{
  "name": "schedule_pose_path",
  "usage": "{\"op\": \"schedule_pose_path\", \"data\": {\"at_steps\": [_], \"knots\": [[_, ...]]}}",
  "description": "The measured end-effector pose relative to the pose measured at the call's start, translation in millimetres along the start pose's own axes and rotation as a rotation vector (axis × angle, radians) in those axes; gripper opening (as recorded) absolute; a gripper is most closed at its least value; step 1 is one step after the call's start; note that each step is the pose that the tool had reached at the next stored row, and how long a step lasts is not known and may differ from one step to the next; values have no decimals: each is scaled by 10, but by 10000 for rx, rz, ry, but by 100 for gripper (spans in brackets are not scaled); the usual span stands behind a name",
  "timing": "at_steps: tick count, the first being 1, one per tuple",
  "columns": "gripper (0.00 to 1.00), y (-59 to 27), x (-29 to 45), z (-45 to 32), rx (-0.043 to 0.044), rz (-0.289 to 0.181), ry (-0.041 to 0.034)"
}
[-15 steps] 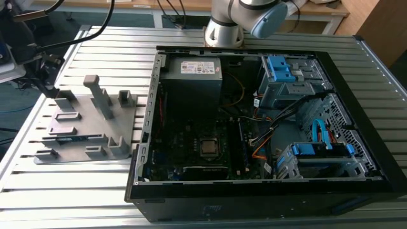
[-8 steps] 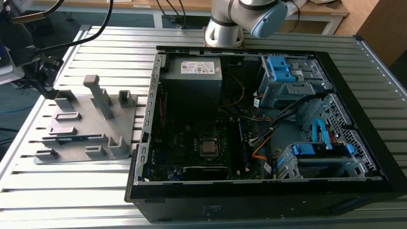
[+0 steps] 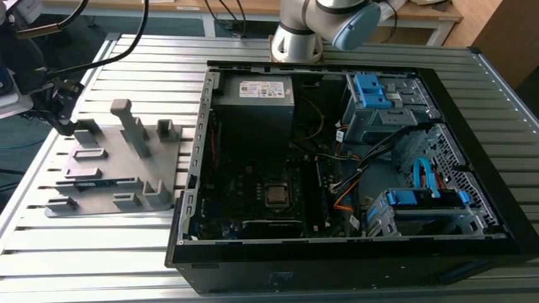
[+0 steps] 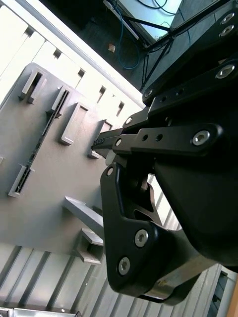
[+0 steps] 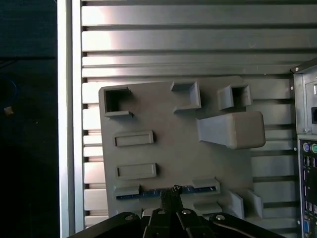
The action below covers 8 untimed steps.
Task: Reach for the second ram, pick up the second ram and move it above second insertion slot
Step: 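Reach for the second ram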
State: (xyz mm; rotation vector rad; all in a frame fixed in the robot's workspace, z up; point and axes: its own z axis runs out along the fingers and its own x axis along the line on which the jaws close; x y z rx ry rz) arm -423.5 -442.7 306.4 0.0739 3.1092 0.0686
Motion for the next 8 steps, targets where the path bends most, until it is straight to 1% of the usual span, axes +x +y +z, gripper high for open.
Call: {"op": "schedule_pose_path", "data": {"at_steps": [8], "knots": [[10,-19,20,66,0,-1,0]]}}
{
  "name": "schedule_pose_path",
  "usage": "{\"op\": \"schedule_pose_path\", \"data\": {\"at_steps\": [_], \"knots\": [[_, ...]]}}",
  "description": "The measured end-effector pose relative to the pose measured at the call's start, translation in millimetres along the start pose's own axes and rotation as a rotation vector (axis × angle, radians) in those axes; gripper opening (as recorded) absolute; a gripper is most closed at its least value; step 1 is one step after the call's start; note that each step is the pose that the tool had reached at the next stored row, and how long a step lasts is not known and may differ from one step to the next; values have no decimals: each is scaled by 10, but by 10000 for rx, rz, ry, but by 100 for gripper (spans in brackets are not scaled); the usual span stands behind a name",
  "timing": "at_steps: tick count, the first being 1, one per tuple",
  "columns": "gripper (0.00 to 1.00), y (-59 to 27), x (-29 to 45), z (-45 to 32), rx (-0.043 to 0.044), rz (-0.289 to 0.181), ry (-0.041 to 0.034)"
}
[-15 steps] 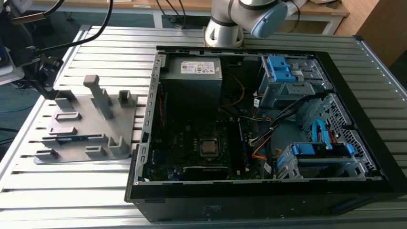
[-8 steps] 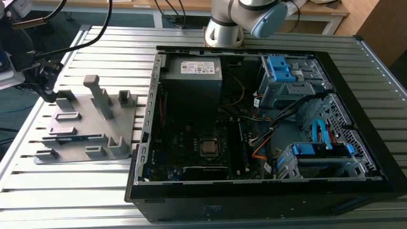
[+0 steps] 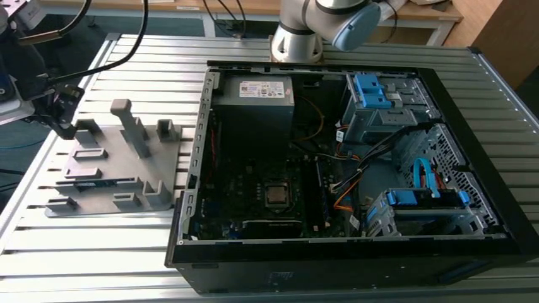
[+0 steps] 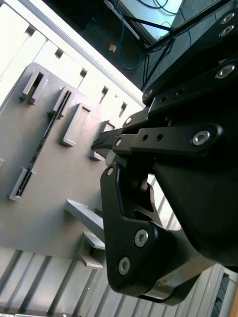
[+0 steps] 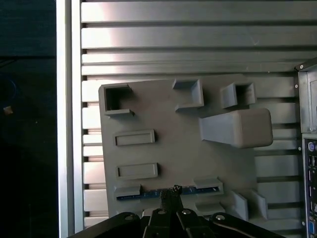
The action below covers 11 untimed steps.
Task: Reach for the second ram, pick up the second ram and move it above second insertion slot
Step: 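Reach for the second ram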
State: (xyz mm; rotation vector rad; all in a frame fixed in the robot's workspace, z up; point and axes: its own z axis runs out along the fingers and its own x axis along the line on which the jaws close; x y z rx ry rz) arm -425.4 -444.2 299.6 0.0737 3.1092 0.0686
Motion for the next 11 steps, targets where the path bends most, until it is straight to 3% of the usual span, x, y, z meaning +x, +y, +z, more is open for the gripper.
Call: {"op": "schedule_pose_path", "data": {"at_steps": [11], "knots": [[10,-30,25,87,-1,-1,-2]]}}
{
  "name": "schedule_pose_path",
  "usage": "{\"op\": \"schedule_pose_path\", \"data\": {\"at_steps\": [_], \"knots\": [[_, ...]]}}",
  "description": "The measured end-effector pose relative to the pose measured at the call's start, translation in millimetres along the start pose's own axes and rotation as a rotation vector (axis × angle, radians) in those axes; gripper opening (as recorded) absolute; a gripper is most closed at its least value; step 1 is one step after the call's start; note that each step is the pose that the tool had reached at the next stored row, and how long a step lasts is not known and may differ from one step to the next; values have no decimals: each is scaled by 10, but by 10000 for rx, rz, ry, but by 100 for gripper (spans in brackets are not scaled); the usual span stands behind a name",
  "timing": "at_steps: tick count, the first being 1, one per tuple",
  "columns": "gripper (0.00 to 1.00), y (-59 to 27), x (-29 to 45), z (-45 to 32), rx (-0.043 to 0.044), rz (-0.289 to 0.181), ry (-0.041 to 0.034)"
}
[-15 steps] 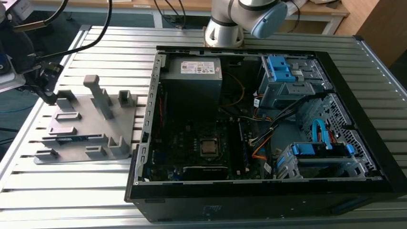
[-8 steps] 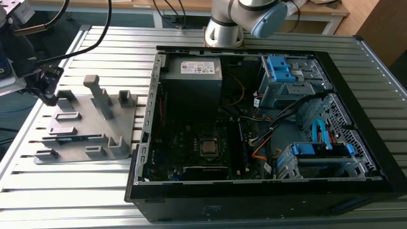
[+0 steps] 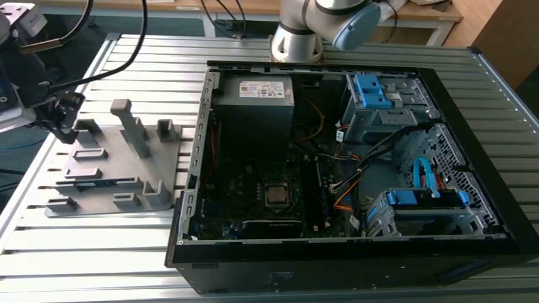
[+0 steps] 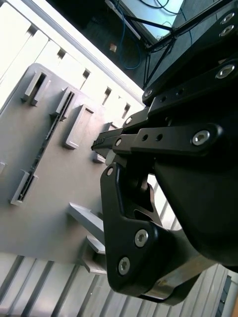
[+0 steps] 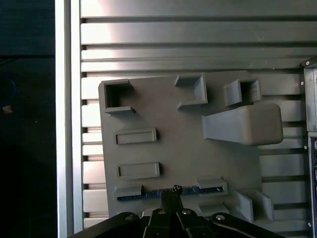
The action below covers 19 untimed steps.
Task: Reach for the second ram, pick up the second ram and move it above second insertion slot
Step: 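Reach for the second ram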
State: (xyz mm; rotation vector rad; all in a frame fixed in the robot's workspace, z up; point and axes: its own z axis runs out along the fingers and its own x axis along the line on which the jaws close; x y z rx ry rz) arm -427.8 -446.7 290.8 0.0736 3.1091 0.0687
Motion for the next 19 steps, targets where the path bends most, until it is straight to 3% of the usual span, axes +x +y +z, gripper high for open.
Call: {"op": "schedule_pose_path", "data": {"at_steps": [13,19], "knots": [[10,-84,15,212,8,-143,23],[10,-87,3,277,178,-715,46]]}}
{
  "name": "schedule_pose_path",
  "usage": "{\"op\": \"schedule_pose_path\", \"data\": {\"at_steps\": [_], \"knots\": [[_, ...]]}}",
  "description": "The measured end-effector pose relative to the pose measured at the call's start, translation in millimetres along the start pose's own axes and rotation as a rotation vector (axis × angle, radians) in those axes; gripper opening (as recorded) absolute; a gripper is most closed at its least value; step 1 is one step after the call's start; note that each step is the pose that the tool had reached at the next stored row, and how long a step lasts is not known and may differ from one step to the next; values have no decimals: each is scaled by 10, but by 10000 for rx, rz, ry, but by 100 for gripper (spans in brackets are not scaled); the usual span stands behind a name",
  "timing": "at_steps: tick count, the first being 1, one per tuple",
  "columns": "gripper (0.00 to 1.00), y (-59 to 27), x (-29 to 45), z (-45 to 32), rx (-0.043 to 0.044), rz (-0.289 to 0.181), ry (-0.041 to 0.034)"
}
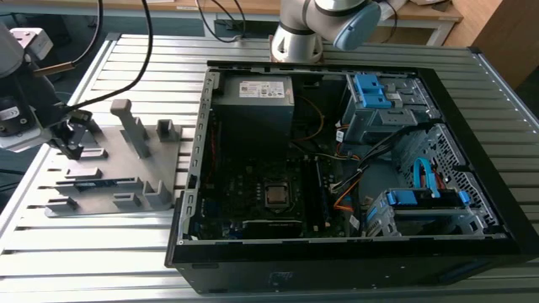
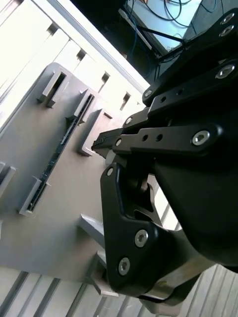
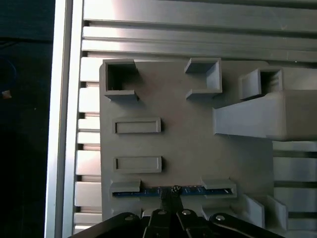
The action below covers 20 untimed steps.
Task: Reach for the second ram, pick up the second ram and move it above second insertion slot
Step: 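Reach for the second ram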
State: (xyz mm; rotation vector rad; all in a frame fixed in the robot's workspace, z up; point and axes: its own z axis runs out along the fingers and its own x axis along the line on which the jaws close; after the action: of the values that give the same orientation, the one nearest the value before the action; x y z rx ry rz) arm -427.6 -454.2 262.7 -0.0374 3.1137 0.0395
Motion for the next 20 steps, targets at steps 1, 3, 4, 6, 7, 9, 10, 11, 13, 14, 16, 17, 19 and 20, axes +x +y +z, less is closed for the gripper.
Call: {"op": "schedule_pose_path", "data": {"at_steps": [1,3,4,6,7,9,10,11,13,14,16,17,19,20], "knots": [[10,0,-6,11,31,-58,3],[10,-1,-22,35,93,-152,5],[10,-2,-31,45,126,-197,8],[10,-3,-53,70,185,-288,13],[10,-4,-69,83,208,-319,16],[10,-5,-110,115,241,-365,19],[10,-7,-130,132,255,-387,23],[10,-7,-150,154,263,-406,25],[10,-9,-183,191,270,-438,31],[10,-10,-191,207,272,-446,36],[10,-10,-194,244,272,-450,42],[10,-11,-194,262,272,-450,44],[10,-13,-194,291,274,-452,45],[10,-13,-193,294,276,-451,47]]}}
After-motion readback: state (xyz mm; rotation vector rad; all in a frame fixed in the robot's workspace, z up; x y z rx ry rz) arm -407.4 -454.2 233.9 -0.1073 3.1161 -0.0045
